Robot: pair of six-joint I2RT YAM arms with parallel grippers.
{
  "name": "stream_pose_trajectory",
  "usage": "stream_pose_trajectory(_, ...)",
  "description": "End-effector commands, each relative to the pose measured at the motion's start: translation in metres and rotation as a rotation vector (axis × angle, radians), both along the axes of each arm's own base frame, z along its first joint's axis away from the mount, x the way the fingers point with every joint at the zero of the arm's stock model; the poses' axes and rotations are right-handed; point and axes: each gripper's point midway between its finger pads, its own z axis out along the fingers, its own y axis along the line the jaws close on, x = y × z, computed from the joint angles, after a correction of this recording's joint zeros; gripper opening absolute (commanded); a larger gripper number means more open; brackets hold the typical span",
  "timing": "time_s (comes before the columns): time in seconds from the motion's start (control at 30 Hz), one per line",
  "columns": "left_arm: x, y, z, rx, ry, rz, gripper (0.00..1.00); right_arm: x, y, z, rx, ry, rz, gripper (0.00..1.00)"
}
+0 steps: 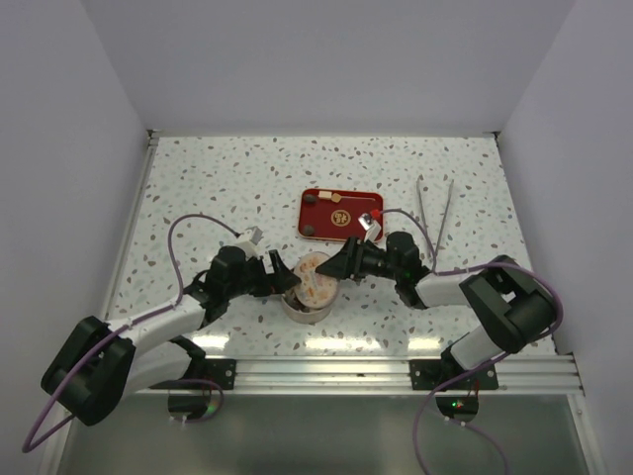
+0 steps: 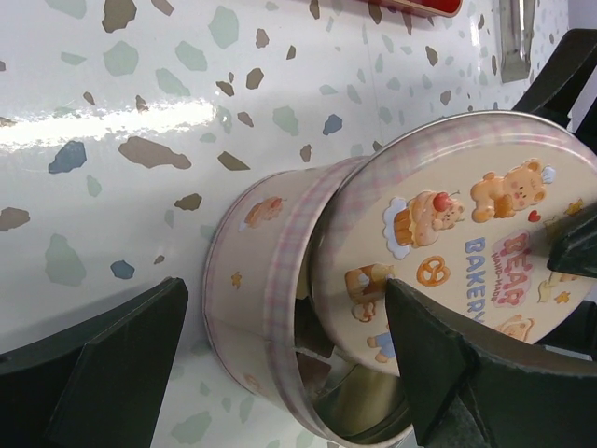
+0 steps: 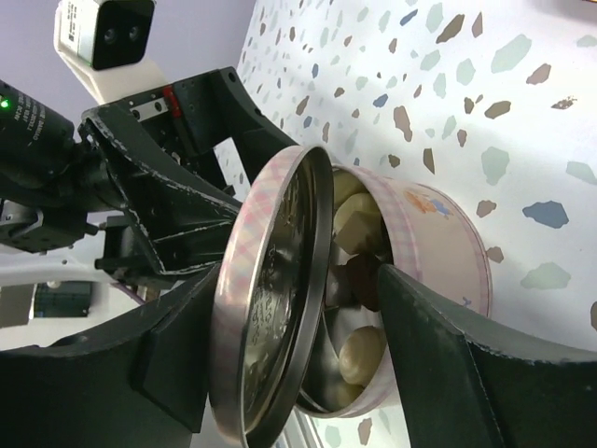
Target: Pack the chocolate
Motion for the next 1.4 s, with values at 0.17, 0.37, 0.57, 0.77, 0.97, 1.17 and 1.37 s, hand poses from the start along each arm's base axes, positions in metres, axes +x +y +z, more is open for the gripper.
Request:
stream_pose_trajectory(0.17, 0.005, 0.001, 0.003, 0.026, -0.027, 0.000, 0.92, -0.017, -0.031, -0.076, -0.216, 0.176, -0.069, 0.73)
stream_pose_trajectory(0.37, 0.005, 0.002, 0.001, 0.030, -0.025, 0.002, 0.92, -0.015, -0.026, -0.062, -0.172, 0.154, -0.058, 0.74)
stream_pose_trajectory(0.57, 0.004, 0.002, 0.001, 0.033, -0.026, 0.000, 0.92, -0.016, -0.020, -0.046, -0.129, 0.137, -0.027, 0.72)
stream_pose_trajectory(0.77, 0.004, 0.002, 0.002, 0.030, -0.029, 0.001, 0.92, -0.026, -0.020, -0.045, -0.124, 0.168, 0.017, 0.49)
stream_pose_trajectory(0.97, 0.005, 0.001, 0.007, 0.019, -0.050, -0.001, 0.92, -0.034, -0.020, -0.043, -0.101, 0.198, 0.032, 0.29)
stream_pose_trajectory(1.17, 0.010, -0.008, 0.045, -0.067, -0.190, -0.036, 0.96, -0.029, -0.016, -0.021, -0.043, 0.189, 0.008, 0.18)
stream_pose_trajectory(1.37, 0.013, -0.014, 0.081, -0.117, -0.315, -0.076, 0.98, -0.020, -0.010, 0.005, 0.032, 0.180, -0.015, 0.15)
